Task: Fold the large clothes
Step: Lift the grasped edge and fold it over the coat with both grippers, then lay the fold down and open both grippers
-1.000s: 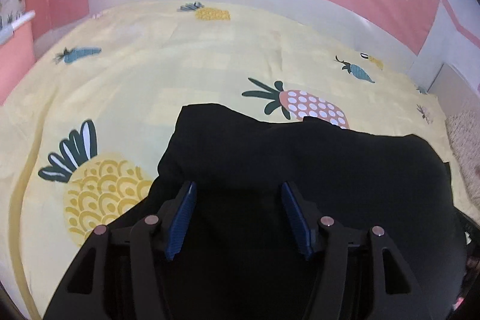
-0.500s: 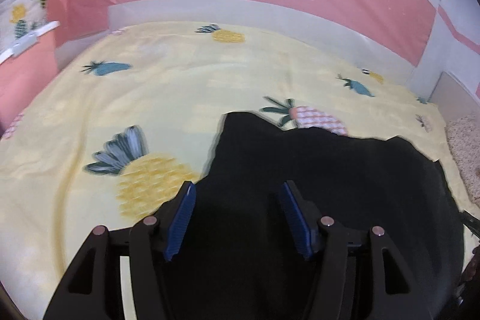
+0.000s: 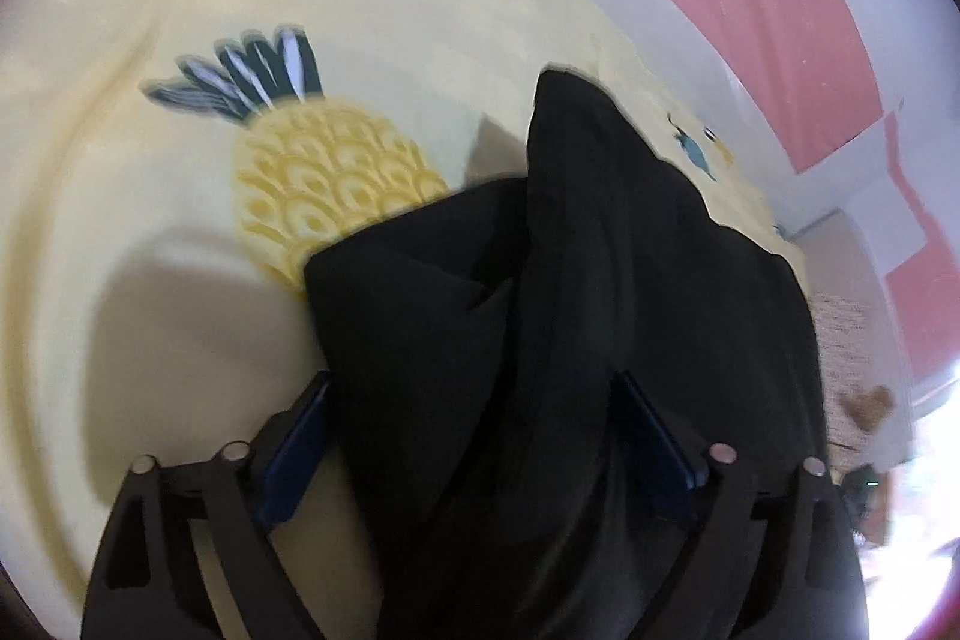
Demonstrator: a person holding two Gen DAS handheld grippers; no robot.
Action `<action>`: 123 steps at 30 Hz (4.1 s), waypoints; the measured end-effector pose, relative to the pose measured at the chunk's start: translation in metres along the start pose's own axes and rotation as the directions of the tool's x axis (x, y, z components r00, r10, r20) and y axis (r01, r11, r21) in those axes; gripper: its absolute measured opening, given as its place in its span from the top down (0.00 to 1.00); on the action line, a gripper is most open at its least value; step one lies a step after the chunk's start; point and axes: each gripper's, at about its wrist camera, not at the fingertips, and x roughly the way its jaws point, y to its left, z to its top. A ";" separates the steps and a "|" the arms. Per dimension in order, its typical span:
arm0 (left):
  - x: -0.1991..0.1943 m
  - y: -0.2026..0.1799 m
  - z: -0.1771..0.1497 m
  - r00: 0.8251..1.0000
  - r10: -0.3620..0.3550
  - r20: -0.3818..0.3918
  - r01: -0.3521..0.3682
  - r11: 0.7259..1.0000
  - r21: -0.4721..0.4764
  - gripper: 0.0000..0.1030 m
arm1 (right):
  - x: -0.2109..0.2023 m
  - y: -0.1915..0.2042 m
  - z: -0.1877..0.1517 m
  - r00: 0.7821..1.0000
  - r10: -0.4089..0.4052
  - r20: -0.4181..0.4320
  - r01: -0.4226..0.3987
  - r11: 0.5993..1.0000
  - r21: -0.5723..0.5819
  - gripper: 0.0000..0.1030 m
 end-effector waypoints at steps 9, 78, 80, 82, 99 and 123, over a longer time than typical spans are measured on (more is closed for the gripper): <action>0.009 -0.005 -0.002 0.996 -0.067 -0.055 0.069 0.996 0.048 0.02 | 0.005 0.003 0.002 0.995 0.062 -0.084 -0.062 0.998 -0.006 0.19; -0.119 -0.093 0.073 0.925 0.038 0.378 -0.144 0.955 0.258 0.69 | 0.042 0.163 0.051 0.989 0.141 0.043 -0.123 0.949 -0.290 0.66; -0.119 -0.091 0.088 0.920 0.044 0.389 -0.155 0.954 0.257 0.69 | 0.055 0.169 0.058 0.988 0.151 0.040 -0.133 0.947 -0.292 0.66; -0.118 -0.088 0.103 0.915 0.051 0.401 -0.166 0.952 0.258 0.69 | 0.069 0.175 0.066 0.986 0.160 0.038 -0.142 0.945 -0.296 0.67; -0.068 -0.034 0.200 0.900 0.097 0.424 -0.210 0.951 0.228 0.69 | 0.178 0.193 0.108 0.981 0.194 0.003 -0.186 0.943 -0.276 0.66; -0.056 0.070 0.188 0.889 0.166 0.426 -0.158 0.986 -0.054 0.44 | 0.165 0.174 0.109 0.992 -0.043 0.114 0.070 0.969 -0.239 0.31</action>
